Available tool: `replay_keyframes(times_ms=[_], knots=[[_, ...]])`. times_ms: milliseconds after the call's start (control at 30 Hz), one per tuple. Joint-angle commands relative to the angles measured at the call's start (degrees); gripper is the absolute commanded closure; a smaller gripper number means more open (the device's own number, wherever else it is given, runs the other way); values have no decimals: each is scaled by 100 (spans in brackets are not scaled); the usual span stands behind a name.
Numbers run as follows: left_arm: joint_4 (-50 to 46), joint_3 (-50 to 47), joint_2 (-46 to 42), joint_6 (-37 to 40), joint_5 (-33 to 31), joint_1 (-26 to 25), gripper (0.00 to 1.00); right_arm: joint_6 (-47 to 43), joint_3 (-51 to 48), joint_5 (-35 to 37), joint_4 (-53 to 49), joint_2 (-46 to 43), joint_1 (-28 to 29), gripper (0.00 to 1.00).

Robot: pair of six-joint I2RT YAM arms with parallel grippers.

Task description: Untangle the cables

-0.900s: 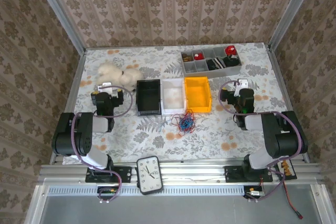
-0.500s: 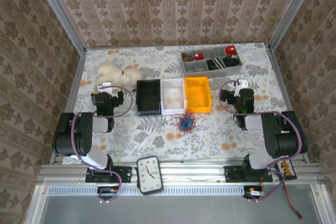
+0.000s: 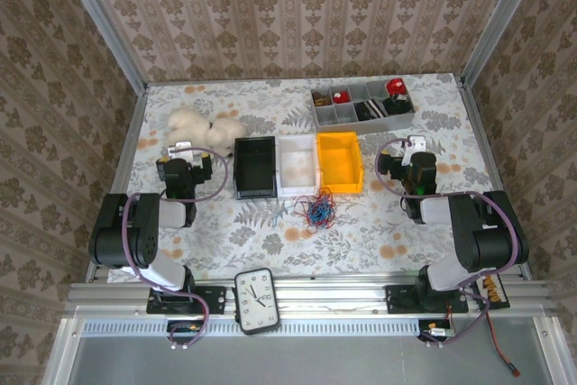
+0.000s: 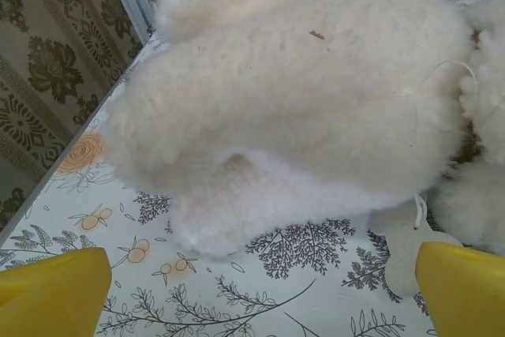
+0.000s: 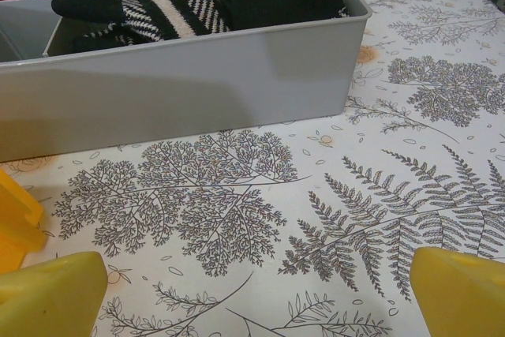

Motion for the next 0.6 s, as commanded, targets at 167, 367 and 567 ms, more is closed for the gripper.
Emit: replay_keyframes(times_ms=[167, 367, 567], knots=[[183, 32, -5, 125, -66, -8, 0, -75, 70, -95, 77, -3, -20, 0], [165, 41, -5, 127, -41, -1, 0, -52, 103, -183, 23, 7, -64, 0], [144, 50, -6, 118, 2, 21, 0, -75, 972, -374, -2011, -677, -102, 12]])
